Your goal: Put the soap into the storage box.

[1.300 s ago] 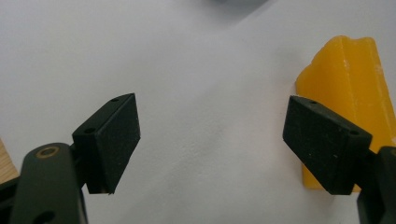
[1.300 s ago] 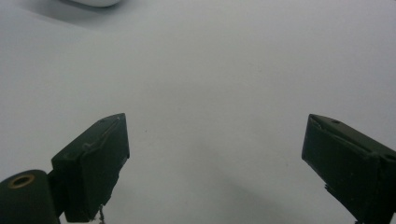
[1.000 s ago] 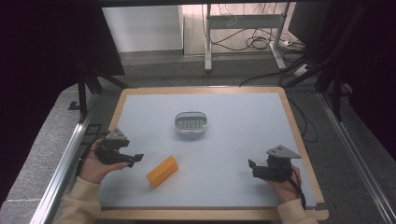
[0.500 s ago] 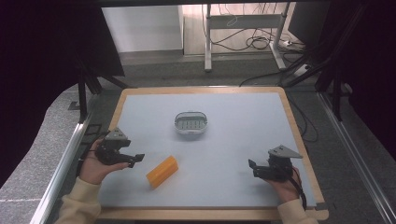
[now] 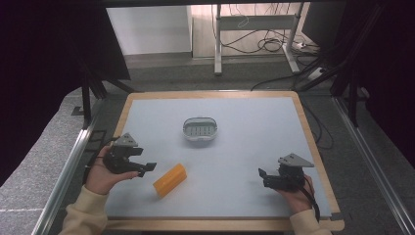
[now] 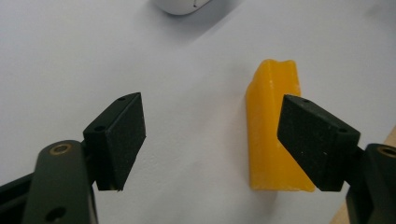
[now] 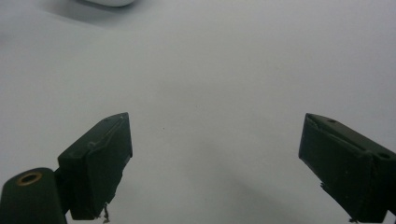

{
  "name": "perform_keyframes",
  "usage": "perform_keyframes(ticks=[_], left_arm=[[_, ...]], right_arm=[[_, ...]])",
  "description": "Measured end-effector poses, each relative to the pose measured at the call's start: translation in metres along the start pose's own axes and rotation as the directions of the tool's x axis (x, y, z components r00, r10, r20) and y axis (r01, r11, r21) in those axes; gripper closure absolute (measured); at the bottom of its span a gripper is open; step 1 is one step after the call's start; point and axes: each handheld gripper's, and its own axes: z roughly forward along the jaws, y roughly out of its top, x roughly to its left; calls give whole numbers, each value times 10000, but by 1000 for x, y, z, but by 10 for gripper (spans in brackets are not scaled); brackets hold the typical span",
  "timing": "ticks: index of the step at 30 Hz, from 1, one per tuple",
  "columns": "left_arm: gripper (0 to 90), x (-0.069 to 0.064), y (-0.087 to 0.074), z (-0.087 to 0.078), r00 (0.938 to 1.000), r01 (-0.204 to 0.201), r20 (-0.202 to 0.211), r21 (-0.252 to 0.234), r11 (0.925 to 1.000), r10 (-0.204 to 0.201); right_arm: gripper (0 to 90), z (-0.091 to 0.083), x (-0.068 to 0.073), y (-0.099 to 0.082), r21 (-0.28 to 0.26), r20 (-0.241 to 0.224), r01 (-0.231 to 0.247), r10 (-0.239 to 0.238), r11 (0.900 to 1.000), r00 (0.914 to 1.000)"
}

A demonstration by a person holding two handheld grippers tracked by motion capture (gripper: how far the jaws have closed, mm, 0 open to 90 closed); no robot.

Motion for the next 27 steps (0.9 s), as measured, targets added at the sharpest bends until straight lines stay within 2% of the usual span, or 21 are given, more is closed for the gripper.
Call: perform_keyframes(ticks=[3,9,14,22,27], left_arm=[[236,-3,7,3,9999,-101,-37,320,9994,103],[235,-12,15,3,9996,-251,117,394,9989,246],[227,-24,24,6,9985,-515,226,677,9964,501],[225,-32,27,14,9975,-629,373,1027,9927,594],[225,-35,27,19,9982,-545,330,1238,9908,508]], right_arm=[[106,-1,-1,0,34,67,29,-29,10000,10000],[107,0,-1,-1,74,95,12,-13,10000,10000],[108,0,2,-1,116,105,142,-144,9998,9998],[109,1,2,-1,190,160,145,-148,9997,9998],[109,1,3,-1,215,163,157,-161,9996,9997]])
